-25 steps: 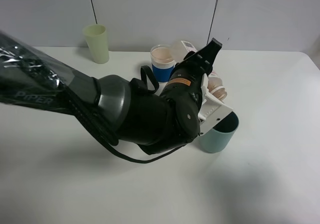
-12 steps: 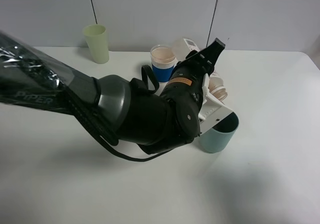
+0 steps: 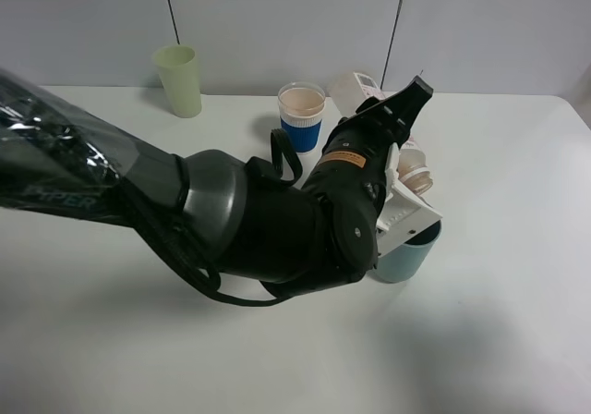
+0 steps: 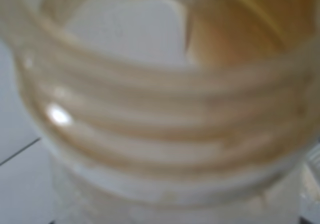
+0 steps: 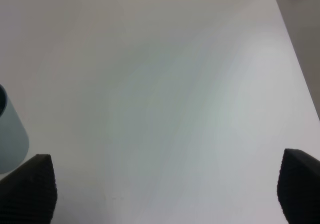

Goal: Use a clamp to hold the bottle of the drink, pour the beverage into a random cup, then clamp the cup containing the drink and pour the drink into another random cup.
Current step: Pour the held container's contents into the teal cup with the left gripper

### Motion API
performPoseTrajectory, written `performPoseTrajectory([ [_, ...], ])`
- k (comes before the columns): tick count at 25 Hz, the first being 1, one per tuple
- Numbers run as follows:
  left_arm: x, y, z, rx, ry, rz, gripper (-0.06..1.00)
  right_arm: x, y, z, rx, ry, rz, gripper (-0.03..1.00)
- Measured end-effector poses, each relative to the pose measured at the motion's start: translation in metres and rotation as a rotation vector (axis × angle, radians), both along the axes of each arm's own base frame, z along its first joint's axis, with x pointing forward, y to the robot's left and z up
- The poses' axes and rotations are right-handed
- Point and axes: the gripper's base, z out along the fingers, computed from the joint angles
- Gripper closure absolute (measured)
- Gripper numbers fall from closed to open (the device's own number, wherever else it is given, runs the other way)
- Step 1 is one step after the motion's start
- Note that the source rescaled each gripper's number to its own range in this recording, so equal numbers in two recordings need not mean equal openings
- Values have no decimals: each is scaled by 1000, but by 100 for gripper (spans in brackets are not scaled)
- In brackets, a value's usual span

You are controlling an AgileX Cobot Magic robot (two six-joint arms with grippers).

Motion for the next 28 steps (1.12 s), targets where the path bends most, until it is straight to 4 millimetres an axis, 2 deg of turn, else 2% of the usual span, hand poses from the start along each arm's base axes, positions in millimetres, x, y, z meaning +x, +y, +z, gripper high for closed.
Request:
performPoseTrajectory([
  [28,-1,-4,5,63,-72,-51,94,0,0,0,0,0,0,33],
])
